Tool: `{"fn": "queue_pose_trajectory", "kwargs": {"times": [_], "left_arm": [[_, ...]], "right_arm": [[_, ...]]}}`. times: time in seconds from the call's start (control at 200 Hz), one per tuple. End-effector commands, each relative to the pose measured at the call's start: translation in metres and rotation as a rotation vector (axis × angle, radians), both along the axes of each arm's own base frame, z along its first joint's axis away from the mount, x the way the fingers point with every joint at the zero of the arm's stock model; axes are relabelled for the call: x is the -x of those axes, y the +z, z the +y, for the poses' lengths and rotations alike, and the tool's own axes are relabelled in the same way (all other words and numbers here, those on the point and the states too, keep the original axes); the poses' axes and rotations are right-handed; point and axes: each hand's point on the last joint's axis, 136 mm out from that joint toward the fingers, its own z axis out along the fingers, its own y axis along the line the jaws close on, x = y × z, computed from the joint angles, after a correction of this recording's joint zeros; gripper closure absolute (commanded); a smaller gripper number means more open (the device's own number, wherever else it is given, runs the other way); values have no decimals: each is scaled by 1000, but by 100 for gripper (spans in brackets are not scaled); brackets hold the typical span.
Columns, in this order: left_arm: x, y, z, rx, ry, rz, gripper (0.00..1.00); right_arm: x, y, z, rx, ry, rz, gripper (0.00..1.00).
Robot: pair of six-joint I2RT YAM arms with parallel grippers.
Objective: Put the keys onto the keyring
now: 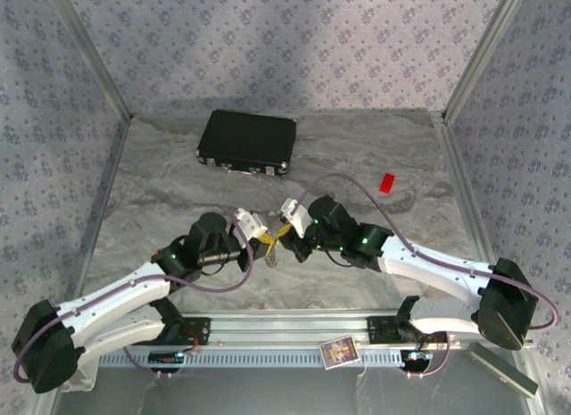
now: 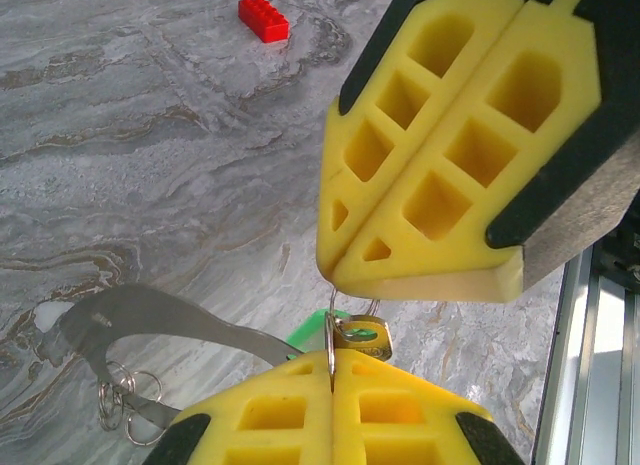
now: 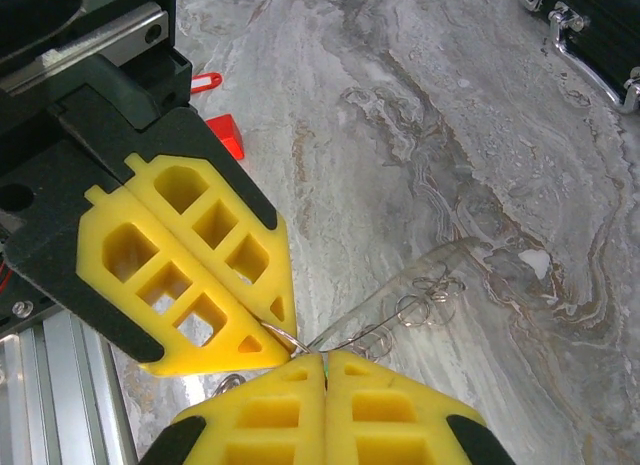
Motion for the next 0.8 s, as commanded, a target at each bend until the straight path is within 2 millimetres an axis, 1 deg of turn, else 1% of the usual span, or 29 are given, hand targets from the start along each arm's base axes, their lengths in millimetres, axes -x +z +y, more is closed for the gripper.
{"fn": "queue_pose_trajectory", "kwargs": {"times": [0.0, 0.32, 0.46, 0.49, 0.55, 0.64, 0.675, 0.735, 0.795], "left_arm": [[3, 24, -8, 56, -35, -25, 100], [3, 28, -9, 66, -44, -64, 100], [3, 32, -8, 72, -52, -103, 100], [3, 32, -8, 70, -52, -109, 100], [4, 31, -8, 67, -56, -122, 100], [4, 30, -8, 71, -64, -145, 100], [5, 29, -8, 76, -69, -156, 100], [7, 30, -8, 89, -80, -180, 100], [8, 31, -8, 98, -93, -211, 100]], "right_arm": [[-9, 4, -3, 20, -54, -4, 100], [-3, -2, 0, 36, -21, 33, 100], [-3, -3, -1, 38, -22, 56, 100], [-4, -2, -1, 33, -24, 61, 91], [-5, 1, -3, 17, -27, 66, 76], [-9, 10, -13, -15, -40, 48, 60], [-11, 15, -18, -31, -44, 28, 57], [-13, 20, -25, -54, -41, -20, 57], [-14, 20, -32, -65, -21, -74, 56]]}}
